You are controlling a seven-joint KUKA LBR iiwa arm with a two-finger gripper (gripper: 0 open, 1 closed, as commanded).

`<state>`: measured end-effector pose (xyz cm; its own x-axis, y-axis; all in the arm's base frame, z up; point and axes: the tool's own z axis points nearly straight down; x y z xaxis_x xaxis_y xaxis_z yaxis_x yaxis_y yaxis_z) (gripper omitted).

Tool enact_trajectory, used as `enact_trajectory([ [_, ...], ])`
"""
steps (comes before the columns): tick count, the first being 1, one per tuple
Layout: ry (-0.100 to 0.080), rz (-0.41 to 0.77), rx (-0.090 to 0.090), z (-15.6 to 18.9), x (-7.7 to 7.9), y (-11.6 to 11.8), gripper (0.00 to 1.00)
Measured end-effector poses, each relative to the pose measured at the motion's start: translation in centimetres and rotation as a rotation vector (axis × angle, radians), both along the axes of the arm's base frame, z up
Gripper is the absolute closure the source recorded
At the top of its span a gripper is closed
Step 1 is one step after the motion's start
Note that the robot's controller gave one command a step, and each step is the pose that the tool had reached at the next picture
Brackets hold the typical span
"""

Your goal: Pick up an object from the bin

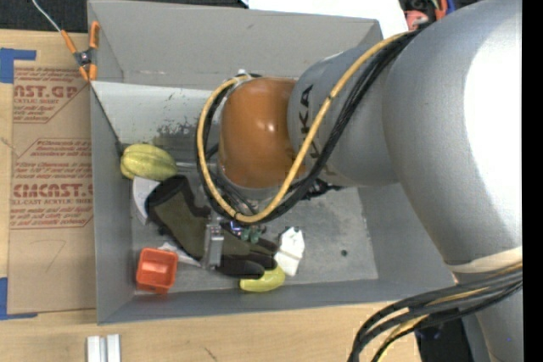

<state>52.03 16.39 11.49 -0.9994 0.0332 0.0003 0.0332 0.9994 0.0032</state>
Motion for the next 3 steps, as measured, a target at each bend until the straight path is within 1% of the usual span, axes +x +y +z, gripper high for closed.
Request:
enact_trajectory([
  [1, 0.0, -0.072, 0.0, -1.9, -1.0, 0.7, 1.0],
  [2, -0.002, -0.084, 0.001, -1.1, -1.0, 0.8, 1.0],
  [3, 0.005, -0.08, -0.001, 6.3, -2.7, 0.3, 1.0],
])
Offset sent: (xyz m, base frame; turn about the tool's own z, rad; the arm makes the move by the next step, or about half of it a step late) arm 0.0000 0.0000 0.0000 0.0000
